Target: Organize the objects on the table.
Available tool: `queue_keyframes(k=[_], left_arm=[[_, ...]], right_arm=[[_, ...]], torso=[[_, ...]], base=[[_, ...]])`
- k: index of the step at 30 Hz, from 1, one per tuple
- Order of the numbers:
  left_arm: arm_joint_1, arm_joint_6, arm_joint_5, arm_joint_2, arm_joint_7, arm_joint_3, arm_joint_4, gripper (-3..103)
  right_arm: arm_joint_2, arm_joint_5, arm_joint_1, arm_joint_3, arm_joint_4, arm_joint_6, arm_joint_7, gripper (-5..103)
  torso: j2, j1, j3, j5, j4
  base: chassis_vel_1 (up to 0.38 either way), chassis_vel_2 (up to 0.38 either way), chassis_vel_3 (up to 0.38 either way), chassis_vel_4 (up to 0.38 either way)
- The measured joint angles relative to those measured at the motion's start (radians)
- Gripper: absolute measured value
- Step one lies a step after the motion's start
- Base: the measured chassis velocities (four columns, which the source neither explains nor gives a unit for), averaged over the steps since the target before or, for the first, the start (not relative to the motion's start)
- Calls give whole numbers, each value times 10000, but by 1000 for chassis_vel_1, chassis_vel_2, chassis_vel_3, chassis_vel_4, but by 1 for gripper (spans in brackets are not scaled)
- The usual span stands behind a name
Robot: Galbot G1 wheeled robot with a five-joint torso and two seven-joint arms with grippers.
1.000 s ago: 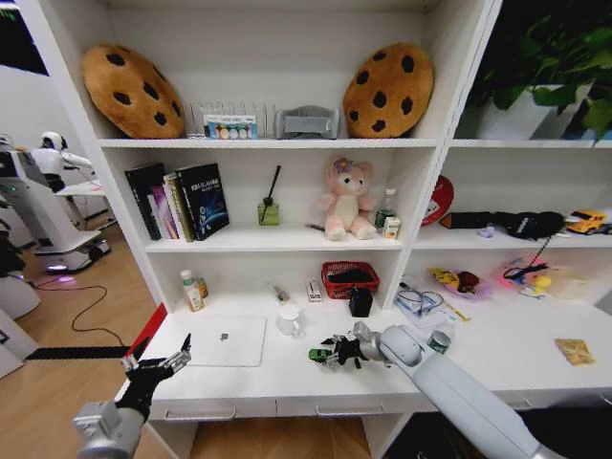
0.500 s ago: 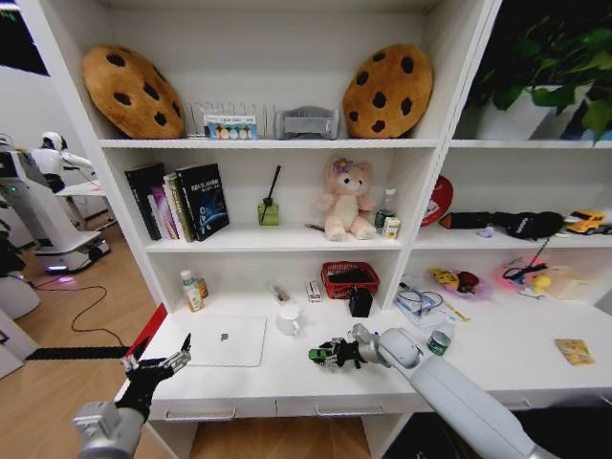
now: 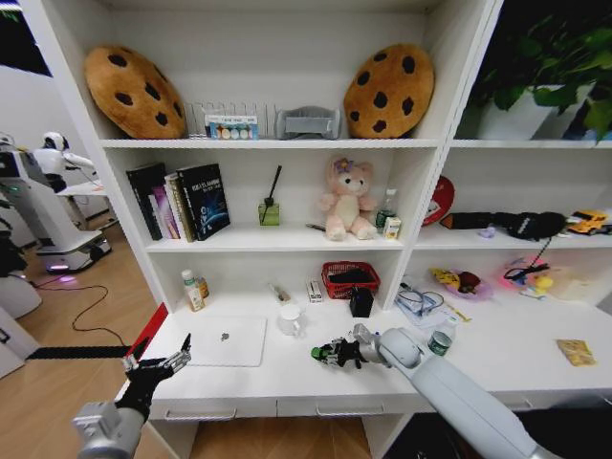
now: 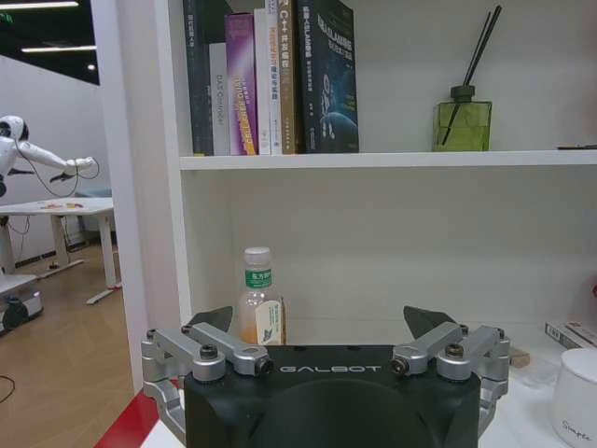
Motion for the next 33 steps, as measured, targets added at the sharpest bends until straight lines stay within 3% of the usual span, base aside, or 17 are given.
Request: queue_keyframes(k=[6, 9, 13, 15, 16, 19, 20, 23, 24, 26, 33], left_arm=[[0, 0, 0, 0, 0, 0, -1, 100], [0, 0, 0, 0, 0, -1, 0, 100], [-1, -1, 0, 0, 0, 0, 0, 100], [0, -1, 0, 0, 0, 0, 0, 100], [0, -1, 0, 0, 0, 0, 0, 100], [0, 0, 0, 0, 0, -1, 0, 100], [0, 0, 0, 0, 0, -1, 0, 100], [0, -1, 0, 0, 0, 0, 0, 100], [0, -1, 0, 0, 0, 0, 0, 100], [0, -1, 0, 0, 0, 0, 0, 100], [0, 0, 0, 0, -1, 0, 0, 100]], right_arm=[[-31, 302, -606, 923, 950, 188, 267, 34], [-222, 1426, -1122, 2197, 2408, 148, 463, 34], [-369, 2397, -1065, 2897, 3160, -8, 761, 34], [-476, 3530, -453, 3202, 3649, -114, 1638, 34], [-476, 3530, -453, 3202, 3649, -114, 1638, 34], [-320, 4927, 996, 2763, 3591, 73, 3812, 34], [-320, 4927, 996, 2763, 3591, 73, 3812, 34], [263, 5681, 1997, 1933, 3028, 632, 5711, 34], [263, 5681, 1997, 1933, 3028, 632, 5711, 34], [744, 5960, 2505, 1420, 2532, 823, 6910, 34], [1736, 6017, 3680, 760, 611, 1080, 7999, 34]], torso=[[-1, 2, 1, 2, 0], [0, 1, 0, -1, -2], [0, 0, -1, -1, -3], [0, 0, -1, -3, -1], [0, 0, -1, -3, -1], [1, 1, -1, -6, 5], [1, 1, -1, -6, 5], [0, 1, 0, 0, 4], [0, 1, 0, 0, 4], [0, 1, 0, -1, 3], [0, 1, 0, -1, 0]], base=[[0, 0, 0, 0], [0, 0, 0, 0], [0, 0, 0, 0], [0, 0, 0, 0], [0, 0, 0, 0], [0, 0, 0, 0], [0, 0, 0, 0], [0, 0, 0, 0], [0, 0, 0, 0], [0, 0, 0, 0], [0, 0, 0, 0]])
